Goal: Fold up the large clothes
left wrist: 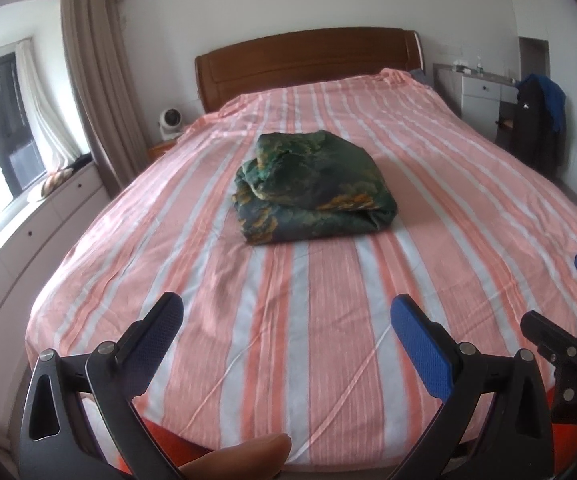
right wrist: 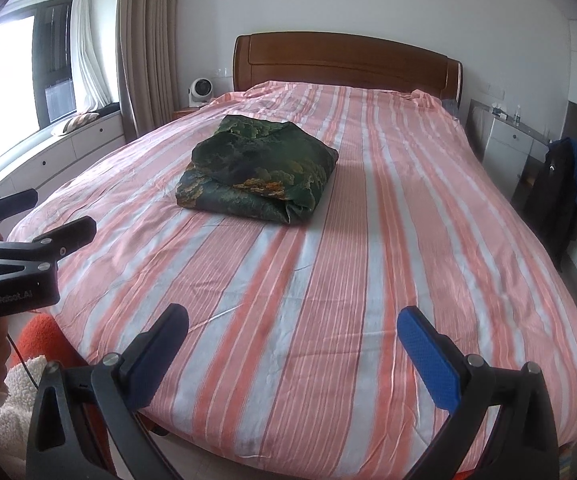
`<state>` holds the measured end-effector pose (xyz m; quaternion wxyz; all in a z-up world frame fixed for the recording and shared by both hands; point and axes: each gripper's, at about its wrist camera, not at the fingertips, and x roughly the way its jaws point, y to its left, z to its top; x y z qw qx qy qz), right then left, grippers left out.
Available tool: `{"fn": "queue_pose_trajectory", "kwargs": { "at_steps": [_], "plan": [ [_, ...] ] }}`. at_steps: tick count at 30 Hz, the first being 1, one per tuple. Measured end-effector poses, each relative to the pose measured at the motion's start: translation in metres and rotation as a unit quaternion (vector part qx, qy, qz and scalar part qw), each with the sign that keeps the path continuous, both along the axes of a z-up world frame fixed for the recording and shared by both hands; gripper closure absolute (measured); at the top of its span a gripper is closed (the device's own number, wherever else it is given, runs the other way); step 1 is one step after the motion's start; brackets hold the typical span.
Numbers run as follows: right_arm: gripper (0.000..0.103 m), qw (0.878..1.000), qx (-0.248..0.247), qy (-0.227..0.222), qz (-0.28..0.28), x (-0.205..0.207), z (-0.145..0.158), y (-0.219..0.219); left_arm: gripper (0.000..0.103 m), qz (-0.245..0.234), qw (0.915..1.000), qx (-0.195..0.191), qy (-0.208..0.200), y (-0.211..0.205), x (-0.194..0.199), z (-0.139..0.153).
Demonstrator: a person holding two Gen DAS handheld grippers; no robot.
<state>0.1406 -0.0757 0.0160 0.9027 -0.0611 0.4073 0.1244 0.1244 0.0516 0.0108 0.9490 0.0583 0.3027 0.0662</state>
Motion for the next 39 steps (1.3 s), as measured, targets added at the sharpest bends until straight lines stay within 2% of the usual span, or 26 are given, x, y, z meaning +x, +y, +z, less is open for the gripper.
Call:
{"fn": "queue_pose_trajectory", "kwargs": {
  "at_steps": [11, 15, 21, 26, 31, 39],
  "plan": [
    [0.000, 1.000, 0.004, 0.003, 0.001, 0.000, 0.012, 0.002, 0.000, -0.005, 0.9999, -0.006, -0.007, -0.003, -0.003, 0.012],
    [0.000, 1.000, 0.015, 0.006, -0.001, 0.004, 0.019, -0.001, 0.000, 0.022, 0.9995, 0.009, -0.020, -0.005, 0.001, 0.015],
    [0.000, 1.000, 0.007, -0.014, 0.000, 0.015, 0.035, 0.002, 0.000, 0.034, 0.9992, 0.004, -0.019, 0.000, 0.003, 0.025],
    [0.000, 1.000, -0.001, -0.030, 0.005, 0.020, 0.045, 0.013, 0.000, 0.036, 0.9994, 0.001, -0.003, 0.005, 0.007, 0.022],
    [0.000, 1.000, -0.007, -0.022, 0.000, 0.021, 0.042, 0.016, 0.000, 0.042, 0.9990, -0.006, 0.011, 0.009, 0.009, 0.017],
    [0.000, 1.000, -0.001, 0.001, -0.010, 0.025, 0.034, 0.011, 0.000, 0.039, 0.9991, 0.010, 0.010, 0.002, 0.009, 0.018]
  ]
}}
